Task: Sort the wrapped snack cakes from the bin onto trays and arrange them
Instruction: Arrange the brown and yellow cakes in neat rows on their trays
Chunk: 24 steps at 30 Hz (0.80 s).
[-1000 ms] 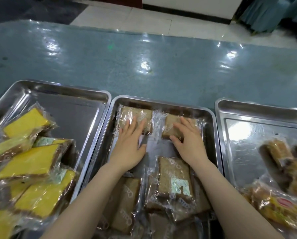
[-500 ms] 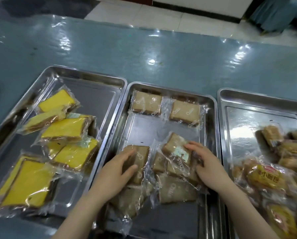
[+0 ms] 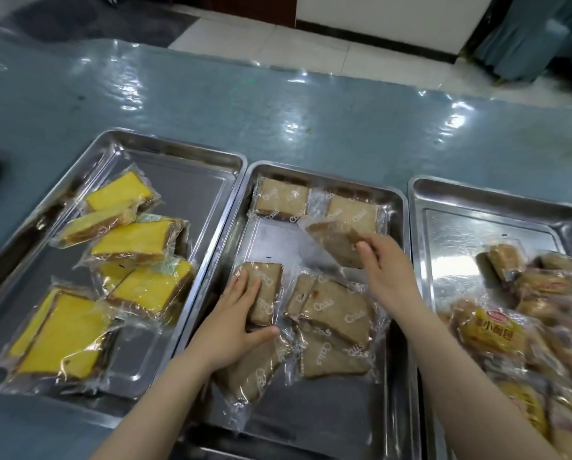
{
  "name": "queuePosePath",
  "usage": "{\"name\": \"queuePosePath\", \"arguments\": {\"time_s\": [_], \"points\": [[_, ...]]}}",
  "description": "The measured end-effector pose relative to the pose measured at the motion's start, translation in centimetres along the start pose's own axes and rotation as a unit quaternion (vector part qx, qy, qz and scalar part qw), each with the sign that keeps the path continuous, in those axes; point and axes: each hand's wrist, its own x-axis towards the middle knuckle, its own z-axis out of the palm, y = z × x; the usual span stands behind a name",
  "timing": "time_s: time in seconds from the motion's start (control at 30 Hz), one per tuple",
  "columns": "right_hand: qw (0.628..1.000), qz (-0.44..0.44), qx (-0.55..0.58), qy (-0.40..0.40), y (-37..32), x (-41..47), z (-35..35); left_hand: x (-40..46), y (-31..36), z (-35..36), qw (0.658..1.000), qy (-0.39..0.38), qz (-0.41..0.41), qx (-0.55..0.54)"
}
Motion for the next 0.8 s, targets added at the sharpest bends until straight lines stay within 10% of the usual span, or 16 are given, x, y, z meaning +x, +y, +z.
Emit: {"name": "queuePosePath", "arguments": {"time_s": [0.17, 0.33, 0.8], "points": [[0.996, -0.011, -0.092, -0.009, -1.1, 5.3, -0.9, 1.3, 0.2, -0.7, 1.000, -0.005, -0.006, 0.014], [0.951, -0.019, -0.237, -0.196, 0.1, 8.0, -0.9, 1.7, 0.1, -0.5, 1.000, -0.008, -0.008, 0.006], [0.978, 0.002, -0.186, -0.099, 4.2, -0.6, 3.2, 1.5, 1.3, -0.4, 0.998, 0.008, -0.046, -0.043]]}}
